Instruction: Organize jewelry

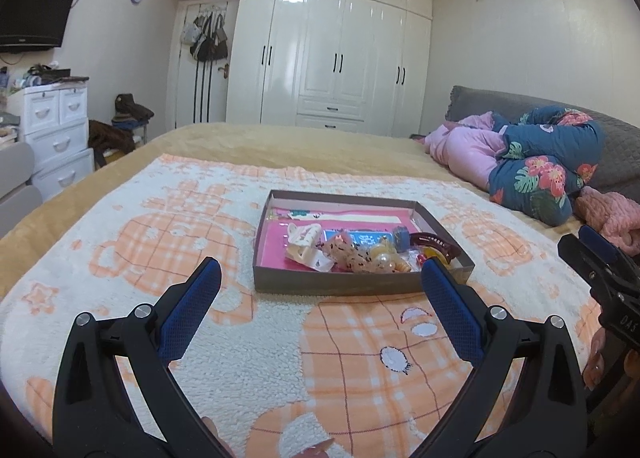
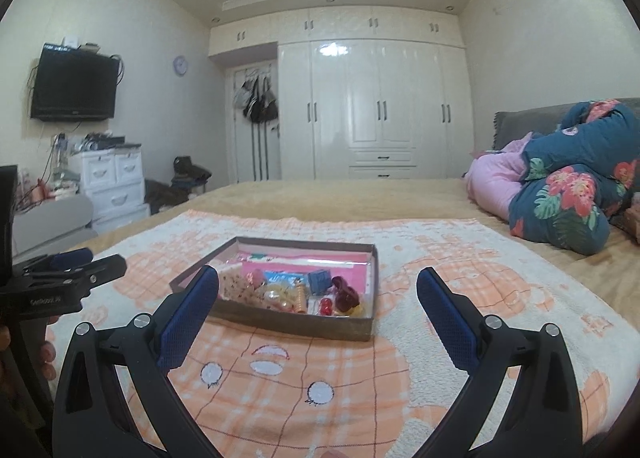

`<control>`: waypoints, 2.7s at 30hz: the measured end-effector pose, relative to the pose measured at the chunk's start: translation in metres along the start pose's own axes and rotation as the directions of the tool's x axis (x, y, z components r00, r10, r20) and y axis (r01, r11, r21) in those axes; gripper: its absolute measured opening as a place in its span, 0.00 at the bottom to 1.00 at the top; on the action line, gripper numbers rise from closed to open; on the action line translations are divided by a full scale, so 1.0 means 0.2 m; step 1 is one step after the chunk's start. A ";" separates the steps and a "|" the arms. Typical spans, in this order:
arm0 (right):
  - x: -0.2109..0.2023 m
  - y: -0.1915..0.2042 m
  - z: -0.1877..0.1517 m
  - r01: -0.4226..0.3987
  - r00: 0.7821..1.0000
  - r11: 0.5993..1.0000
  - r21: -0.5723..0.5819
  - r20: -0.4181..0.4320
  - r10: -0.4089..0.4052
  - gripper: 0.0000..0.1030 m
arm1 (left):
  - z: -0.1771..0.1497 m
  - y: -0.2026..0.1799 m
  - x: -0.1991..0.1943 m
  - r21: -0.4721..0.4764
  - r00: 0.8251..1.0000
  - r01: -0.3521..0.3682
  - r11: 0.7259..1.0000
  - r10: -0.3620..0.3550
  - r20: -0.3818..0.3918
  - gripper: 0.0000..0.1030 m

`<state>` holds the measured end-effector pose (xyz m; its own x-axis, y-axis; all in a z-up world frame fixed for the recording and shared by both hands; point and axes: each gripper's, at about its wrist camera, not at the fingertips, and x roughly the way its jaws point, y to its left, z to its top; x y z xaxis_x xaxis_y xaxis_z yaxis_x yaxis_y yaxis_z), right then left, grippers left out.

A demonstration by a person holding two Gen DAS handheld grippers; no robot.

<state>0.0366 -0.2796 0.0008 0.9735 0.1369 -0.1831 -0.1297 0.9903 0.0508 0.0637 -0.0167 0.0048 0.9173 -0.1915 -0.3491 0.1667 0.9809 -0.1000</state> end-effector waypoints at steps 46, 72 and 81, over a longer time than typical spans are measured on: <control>-0.05 0.03 -0.08 0.046 0.999 0.999 -0.014 0.014 -0.046 0.94 | -0.03 -0.01 -0.06 0.008 0.999 -0.028 1.000 0.028 0.015 0.89; -0.05 0.04 -0.09 0.045 0.999 0.999 -0.014 0.015 -0.044 0.94 | -0.03 -0.01 -0.07 0.011 0.999 -0.027 1.000 0.027 0.018 0.89; -0.05 0.04 -0.09 0.045 0.999 0.999 -0.015 0.014 -0.045 0.94 | -0.03 0.00 -0.06 0.009 0.999 -0.031 0.999 0.031 0.018 0.89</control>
<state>0.0224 -0.2730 -0.0150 0.9810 0.0917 -0.1710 -0.0882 0.9957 0.0277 0.0502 -0.0144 0.0041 0.9285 -0.1604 -0.3349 0.1415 0.9867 -0.0803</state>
